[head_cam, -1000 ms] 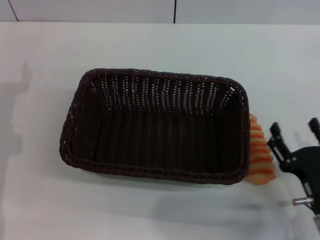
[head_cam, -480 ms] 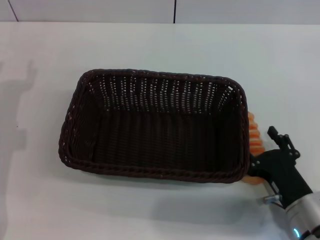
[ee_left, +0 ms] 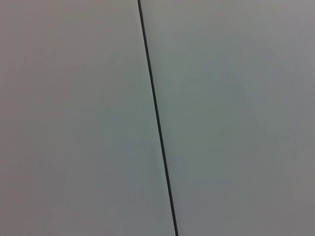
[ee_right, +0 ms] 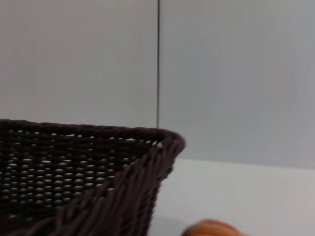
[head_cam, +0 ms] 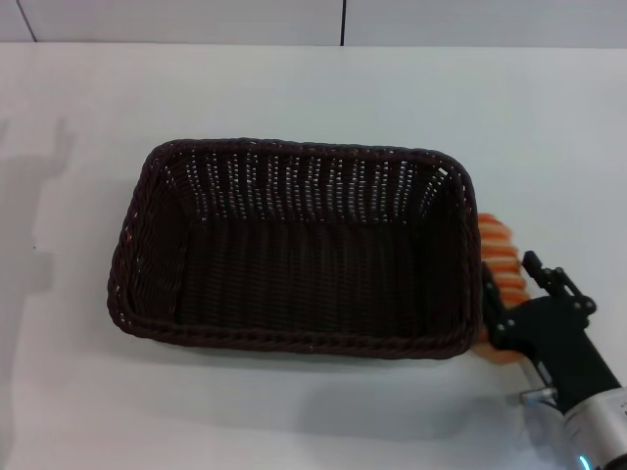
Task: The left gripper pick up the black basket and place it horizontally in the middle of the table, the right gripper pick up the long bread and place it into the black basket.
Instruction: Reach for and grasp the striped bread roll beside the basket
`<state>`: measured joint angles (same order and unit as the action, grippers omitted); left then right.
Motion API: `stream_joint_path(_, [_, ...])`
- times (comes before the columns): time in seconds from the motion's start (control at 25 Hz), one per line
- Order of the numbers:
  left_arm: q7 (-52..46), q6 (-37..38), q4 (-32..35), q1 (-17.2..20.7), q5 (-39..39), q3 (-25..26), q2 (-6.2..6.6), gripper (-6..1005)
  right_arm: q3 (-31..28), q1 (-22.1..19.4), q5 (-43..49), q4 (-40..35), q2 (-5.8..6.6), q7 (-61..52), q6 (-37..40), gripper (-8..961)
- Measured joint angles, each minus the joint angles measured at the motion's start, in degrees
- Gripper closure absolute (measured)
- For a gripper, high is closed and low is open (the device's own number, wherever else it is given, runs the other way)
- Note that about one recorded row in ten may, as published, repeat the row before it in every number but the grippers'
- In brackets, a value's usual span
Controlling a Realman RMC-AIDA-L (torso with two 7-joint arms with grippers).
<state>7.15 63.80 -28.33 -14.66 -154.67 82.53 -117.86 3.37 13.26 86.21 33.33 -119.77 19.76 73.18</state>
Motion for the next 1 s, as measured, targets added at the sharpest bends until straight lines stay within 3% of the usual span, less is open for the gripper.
stream_joint_path(0.24, [0.29, 0.06, 0.09, 0.12, -0.02, -0.08, 0.0, 207, -1.07, -0.59, -0.08, 0.38, -0.01, 1.87, 2.58, 387])
stream_joint_path(0.68, [0.32, -0.24, 0.12, 0.06, -1.37, -0.13, 0.0, 209, -0.81, -0.53, 0.19, 0.84, 0.18, 1.38, 5.4, 829])
stream_joint_path(0.8, [0.33, -0.39, 0.13, -0.07, -1.48, -0.09, 0.0, 209, -0.45, -0.69, 0.25, 1.02, 0.27, 1.29, 5.56, 844])
stream_joint_path(1.0, [0.33, -1.22, 0.12, -0.57, -1.47, -0.09, 0.05, 210, -0.39, -0.59, 0.38, 1.52, 0.34, 1.25, 5.51, 613])
